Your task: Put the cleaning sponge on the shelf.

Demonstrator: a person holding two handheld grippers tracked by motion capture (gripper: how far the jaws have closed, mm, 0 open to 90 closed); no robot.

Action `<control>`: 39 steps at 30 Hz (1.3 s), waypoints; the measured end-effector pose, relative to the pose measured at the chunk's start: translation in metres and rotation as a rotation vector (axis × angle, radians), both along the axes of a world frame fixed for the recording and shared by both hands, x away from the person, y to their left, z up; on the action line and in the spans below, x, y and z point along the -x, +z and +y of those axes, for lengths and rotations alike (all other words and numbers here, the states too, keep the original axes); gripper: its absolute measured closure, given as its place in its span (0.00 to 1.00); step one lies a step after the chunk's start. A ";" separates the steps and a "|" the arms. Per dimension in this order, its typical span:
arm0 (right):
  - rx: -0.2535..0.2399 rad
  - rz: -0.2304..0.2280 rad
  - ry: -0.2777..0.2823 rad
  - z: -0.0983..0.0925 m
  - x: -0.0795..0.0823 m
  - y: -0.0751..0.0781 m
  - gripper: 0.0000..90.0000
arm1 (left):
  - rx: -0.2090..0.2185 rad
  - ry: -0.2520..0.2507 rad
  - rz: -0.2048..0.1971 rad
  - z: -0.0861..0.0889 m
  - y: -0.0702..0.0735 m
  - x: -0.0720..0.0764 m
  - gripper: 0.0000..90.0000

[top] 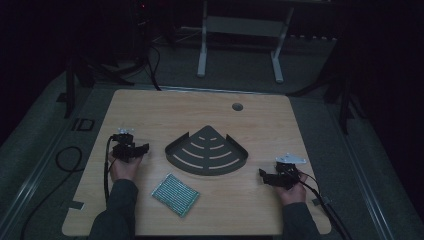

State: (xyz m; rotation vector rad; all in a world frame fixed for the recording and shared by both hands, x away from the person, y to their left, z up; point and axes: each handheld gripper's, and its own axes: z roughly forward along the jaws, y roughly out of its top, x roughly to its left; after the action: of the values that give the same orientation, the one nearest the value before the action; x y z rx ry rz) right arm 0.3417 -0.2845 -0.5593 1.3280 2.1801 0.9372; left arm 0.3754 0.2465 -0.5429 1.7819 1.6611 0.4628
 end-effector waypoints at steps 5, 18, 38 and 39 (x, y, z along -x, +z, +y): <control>0.002 0.001 0.001 0.000 0.000 0.000 0.20 | 0.014 -0.100 -0.066 -0.002 0.010 0.020 0.52; 0.001 0.001 0.001 0.000 0.000 0.000 0.20 | 0.037 -0.278 -0.099 -0.008 0.020 0.052 0.71; 0.001 0.001 0.002 0.000 0.000 0.000 0.20 | -0.004 -0.491 -0.041 -0.046 0.029 0.078 1.00; 0.001 0.001 0.002 0.000 0.000 0.000 0.20 | -0.005 -0.505 -0.036 -0.050 0.029 0.080 1.00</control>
State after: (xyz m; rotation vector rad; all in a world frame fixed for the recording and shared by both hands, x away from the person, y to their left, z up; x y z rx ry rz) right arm 0.3418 -0.2847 -0.5592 1.3260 2.1827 0.9363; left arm 0.2955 0.1967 -0.5141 2.0899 1.1230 0.2662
